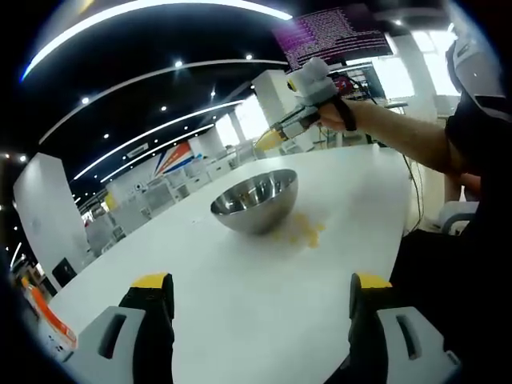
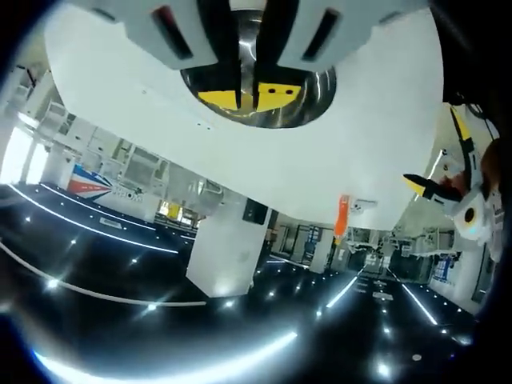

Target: Pick up the QQ candy scattered on the table and place it into the stainless steel bowl on the table

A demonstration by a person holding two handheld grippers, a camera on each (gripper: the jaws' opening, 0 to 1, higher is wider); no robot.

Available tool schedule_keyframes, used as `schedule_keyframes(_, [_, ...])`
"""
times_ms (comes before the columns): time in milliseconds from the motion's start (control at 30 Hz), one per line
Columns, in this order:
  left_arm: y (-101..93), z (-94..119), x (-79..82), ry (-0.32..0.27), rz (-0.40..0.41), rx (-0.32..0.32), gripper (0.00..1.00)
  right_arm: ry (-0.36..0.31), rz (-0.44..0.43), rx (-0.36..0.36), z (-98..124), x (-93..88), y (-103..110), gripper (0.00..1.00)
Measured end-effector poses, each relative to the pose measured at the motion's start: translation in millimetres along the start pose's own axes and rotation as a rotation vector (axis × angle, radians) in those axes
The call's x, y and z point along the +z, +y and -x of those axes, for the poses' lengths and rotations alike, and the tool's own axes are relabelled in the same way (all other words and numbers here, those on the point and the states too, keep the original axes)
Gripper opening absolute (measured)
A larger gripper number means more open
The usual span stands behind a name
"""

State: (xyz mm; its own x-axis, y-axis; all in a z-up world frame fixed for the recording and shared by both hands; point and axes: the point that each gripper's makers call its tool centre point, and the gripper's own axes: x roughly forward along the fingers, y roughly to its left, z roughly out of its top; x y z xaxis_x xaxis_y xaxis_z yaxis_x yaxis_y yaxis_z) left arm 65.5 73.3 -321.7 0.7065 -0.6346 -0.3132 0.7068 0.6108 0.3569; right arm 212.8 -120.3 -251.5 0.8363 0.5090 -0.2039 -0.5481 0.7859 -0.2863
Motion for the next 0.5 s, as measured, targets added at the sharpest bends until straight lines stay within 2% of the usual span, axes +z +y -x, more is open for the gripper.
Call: schedule_keyframes(500, [0.3, 2.1, -1.5, -0.003, 0.008, 0.004, 0.91, 0.099, -0.022, 0.003, -21.4, -39.3, -4.1, 0.06])
